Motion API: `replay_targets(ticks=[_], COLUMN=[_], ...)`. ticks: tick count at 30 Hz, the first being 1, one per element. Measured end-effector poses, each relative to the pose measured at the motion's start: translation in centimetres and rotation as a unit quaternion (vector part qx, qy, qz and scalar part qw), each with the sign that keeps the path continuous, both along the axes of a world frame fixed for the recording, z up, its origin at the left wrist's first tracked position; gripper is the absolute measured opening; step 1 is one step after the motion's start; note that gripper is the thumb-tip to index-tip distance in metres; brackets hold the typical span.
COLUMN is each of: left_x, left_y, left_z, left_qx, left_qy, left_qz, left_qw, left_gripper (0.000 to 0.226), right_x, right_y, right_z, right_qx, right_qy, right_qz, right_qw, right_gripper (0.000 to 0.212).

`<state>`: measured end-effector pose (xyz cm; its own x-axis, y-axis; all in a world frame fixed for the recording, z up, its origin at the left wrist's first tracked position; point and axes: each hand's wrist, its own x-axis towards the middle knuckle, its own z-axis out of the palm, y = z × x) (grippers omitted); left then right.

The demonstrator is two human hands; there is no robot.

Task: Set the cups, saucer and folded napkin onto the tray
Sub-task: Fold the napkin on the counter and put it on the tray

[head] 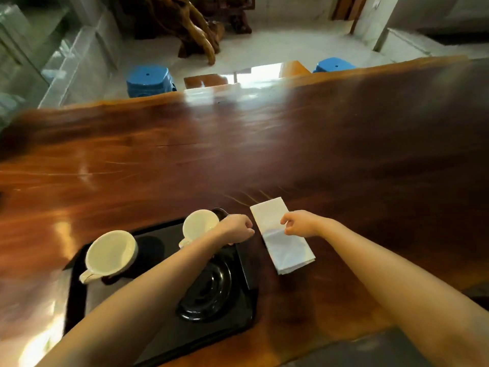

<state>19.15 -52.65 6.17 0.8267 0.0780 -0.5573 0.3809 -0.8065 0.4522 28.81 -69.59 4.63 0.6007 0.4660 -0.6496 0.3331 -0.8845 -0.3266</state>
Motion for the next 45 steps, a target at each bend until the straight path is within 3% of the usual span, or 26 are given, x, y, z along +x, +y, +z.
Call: replay_targets(ticks=[4,7,11,14,17,21,24,27,30,33,37,45], left_x=[2.1,2.4,1.6,1.0,0.8,-0.4,-1.2,-1.0,-0.9,-1.5,-2.1,-2.1], left_y=[-4.7,-8.4,-11.1,-11.9,-12.1,-14.5,-16.6,-17.0,-16.7,-16.4,-16.5,-16.6], left_z=[-2.9,-5.5,-9.7,-11.1,-11.5,-13.1,-14.5,-14.3,-12.8,-11.7,-11.1,-10.8], left_qx=[-0.045,-0.056,-0.031,-0.012,0.035,0.172,0.205,0.177,0.072,-0.010,-0.064,-0.084], left_qy=[-0.044,-0.066,-0.117,-0.133,-0.147,-0.132,-0.113,-0.131,-0.163,-0.159,-0.131,-0.113], left_qz=[0.165,0.274,0.353,0.398,0.406,0.272,0.229,0.269,0.368,0.445,0.504,0.509], left_qw=[0.984,0.958,0.928,0.908,0.901,0.938,0.945,0.938,0.913,0.881,0.851,0.849], left_gripper=[0.039,0.048,0.039,0.036,0.042,0.059,0.064,0.059,0.050,0.043,0.037,0.024], right_x=[3.2,4.6,4.6,3.2,2.1,2.1,3.0,3.8,3.5,2.0,-0.5,-1.4], right_y=[-2.0,-3.0,-3.5,-4.4,-6.2,-7.2,-7.7,-8.6,-10.1,-12.0,-12.7,-11.4], right_z=[-2.3,-4.1,-6.2,-8.8,-11.8,-13.7,-13.5,-12.3,-10.2,-9.3,-9.3,-9.3], right_qx=[0.018,0.047,0.083,0.085,0.070,0.074,0.091,0.148,0.195,0.171,0.147,0.119], right_qy=[0.017,-0.025,-0.097,-0.150,-0.195,-0.230,-0.233,-0.201,-0.135,-0.036,0.025,-0.019], right_qz=[0.028,0.064,0.131,0.236,0.305,0.292,0.255,0.141,-0.025,-0.121,-0.174,-0.216], right_qw=[0.999,0.997,0.983,0.956,0.929,0.925,0.934,0.958,0.971,0.977,0.973,0.969], right_gripper=[0.043,0.047,0.050,0.055,0.058,0.060,0.059,0.052,0.037,0.027,0.022,0.008])
